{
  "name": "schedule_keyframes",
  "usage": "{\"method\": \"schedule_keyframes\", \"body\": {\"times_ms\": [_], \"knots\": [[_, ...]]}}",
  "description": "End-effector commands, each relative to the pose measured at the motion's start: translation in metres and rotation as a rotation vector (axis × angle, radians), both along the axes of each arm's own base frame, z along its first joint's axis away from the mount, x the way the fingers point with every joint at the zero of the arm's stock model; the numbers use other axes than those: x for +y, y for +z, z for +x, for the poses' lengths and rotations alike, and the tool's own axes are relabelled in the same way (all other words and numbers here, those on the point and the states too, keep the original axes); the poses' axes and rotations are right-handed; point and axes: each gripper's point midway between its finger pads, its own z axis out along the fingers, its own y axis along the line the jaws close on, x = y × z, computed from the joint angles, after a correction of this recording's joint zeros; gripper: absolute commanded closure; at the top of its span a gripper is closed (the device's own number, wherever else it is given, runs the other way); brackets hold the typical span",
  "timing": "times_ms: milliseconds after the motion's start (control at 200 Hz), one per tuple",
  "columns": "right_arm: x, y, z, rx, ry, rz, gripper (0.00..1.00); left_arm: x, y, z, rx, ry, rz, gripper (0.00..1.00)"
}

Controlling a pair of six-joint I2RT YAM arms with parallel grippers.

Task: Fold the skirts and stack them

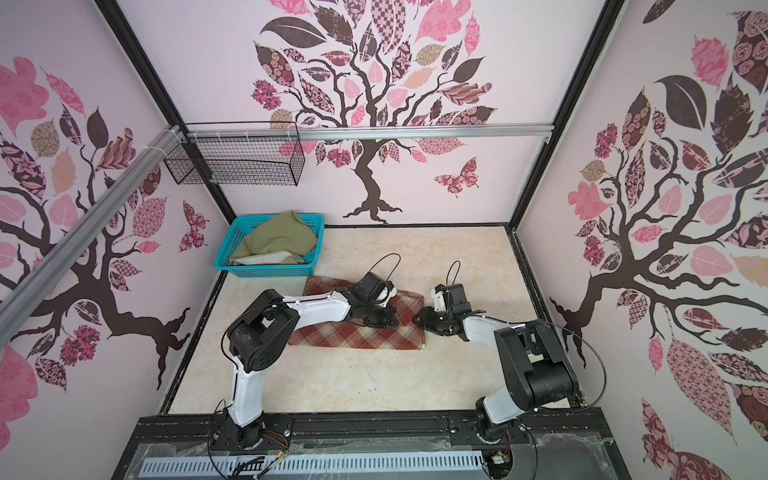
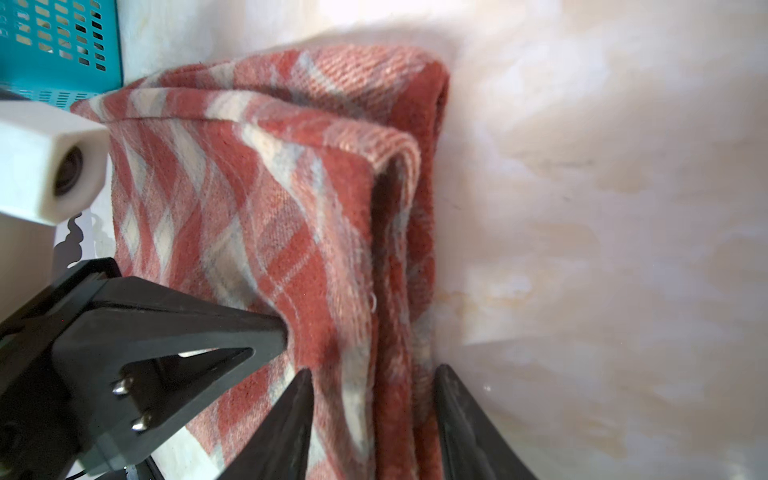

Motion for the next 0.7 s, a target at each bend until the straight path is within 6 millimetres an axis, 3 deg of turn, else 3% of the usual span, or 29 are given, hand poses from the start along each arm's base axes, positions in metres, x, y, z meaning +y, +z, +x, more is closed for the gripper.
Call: {"method": "schedule_keyframes", "body": {"times_ms": [0, 260, 695], "knots": [[-0.008, -0.014, -0.004, 0.042, -0.023, -0.022, 0.5, 0.006, -0.016, -0.005, 0.019, -0.012, 0.051, 1.0], [0.002, -0.023, -0.009, 0.071, 0.011, 0.037, 0.56, 0.005, -0.016, -0.004, 0.019, -0.01, 0.052, 1.0], [0.009, -0.028, -0.017, 0.097, 0.033, 0.09, 0.57, 0.003, -0.017, -0.003, 0.026, -0.005, 0.047, 1.0]]}}
